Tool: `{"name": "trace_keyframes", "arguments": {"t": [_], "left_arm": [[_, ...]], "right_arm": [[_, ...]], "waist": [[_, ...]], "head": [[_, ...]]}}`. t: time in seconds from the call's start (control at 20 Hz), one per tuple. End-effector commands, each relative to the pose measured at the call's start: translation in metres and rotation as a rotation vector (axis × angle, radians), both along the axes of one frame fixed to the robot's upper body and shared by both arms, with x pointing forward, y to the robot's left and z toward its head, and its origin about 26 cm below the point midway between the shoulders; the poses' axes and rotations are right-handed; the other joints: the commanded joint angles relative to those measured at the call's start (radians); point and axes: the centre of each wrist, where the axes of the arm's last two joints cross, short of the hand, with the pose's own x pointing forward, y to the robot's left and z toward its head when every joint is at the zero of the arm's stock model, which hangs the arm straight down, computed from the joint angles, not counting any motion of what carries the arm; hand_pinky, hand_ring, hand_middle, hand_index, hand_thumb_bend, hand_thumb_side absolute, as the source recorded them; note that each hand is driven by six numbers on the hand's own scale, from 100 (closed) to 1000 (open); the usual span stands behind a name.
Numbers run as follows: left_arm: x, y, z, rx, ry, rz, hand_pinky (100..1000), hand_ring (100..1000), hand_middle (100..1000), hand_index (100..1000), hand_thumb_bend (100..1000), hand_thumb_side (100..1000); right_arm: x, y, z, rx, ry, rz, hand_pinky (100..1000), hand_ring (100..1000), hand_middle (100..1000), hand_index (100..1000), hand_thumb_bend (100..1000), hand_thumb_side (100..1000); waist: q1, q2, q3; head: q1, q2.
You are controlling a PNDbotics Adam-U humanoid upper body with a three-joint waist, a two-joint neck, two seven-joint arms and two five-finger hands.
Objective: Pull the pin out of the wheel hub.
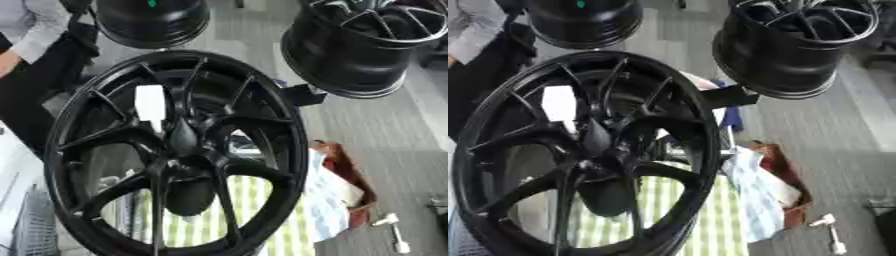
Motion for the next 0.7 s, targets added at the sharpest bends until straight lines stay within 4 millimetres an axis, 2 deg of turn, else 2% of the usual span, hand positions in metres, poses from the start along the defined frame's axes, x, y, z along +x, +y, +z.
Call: {"name": "trace_keyframes", "arguments": {"t": [0.05, 0.2, 0.25, 0.35, 0.4, 0.45, 0.55, 0.7], "left_arm": [[-0.003, 0.003, 0.010, 0.027, -0.031, 0.012, 814, 882, 809, 902, 696, 615], [-0.003, 0.002, 0.010, 0.027, -0.030, 0.009, 813, 882, 809, 902, 696, 615], [-0.003, 0.002, 0.010, 0.026, -0.029, 0.008, 813, 882, 809, 902, 696, 615], [-0.003, 0.002, 0.010, 0.024, -0.029, 0.006, 813, 881, 809, 902, 697, 615], [-0.003, 0.002, 0.010, 0.024, -0.029, 0.005, 813, 881, 809, 902, 697, 615], [-0.003, 0.001, 0.010, 0.024, -0.030, 0.004, 813, 881, 809, 902, 697, 615], [-0.003, 0.001, 0.010, 0.024, -0.030, 0.002, 813, 881, 810, 902, 698, 614], [-0.002, 0.001, 0.010, 0.025, -0.030, 0.001, 813, 881, 809, 902, 699, 614]], "right_arm": [[-0.009, -0.023, 0.014, -0.035, -0.049, -0.137, 698, 533, 291, 404, 100, 100], [-0.006, -0.027, 0.004, -0.067, -0.051, -0.239, 717, 557, 336, 446, 100, 100], [-0.005, -0.027, 0.001, -0.070, -0.051, -0.253, 731, 598, 398, 502, 100, 100], [-0.002, -0.027, -0.007, -0.076, -0.033, -0.272, 767, 734, 584, 684, 100, 100], [0.000, -0.027, -0.011, -0.086, -0.019, -0.278, 792, 798, 706, 766, 181, 235], [0.001, -0.026, -0.013, -0.091, -0.005, -0.278, 821, 860, 825, 862, 272, 411], [0.003, -0.024, -0.017, -0.105, 0.034, -0.280, 843, 905, 891, 909, 305, 476], [0.004, -0.022, -0.015, -0.111, 0.044, -0.294, 848, 917, 905, 913, 331, 491]], "waist": [[0.004, -0.012, -0.002], [0.007, -0.010, -0.001], [0.008, -0.009, 0.000], [0.010, -0.008, 0.001], [0.011, -0.008, 0.002], [0.012, -0.008, 0.003], [0.012, -0.007, 0.004], [0.012, -0.007, 0.004]], "head": [[0.001, 0.005], [0.003, 0.005], [0.005, 0.005], [0.008, 0.005], [0.008, 0.005], [0.009, 0.005], [0.007, 0.005], [0.007, 0.005]]}}
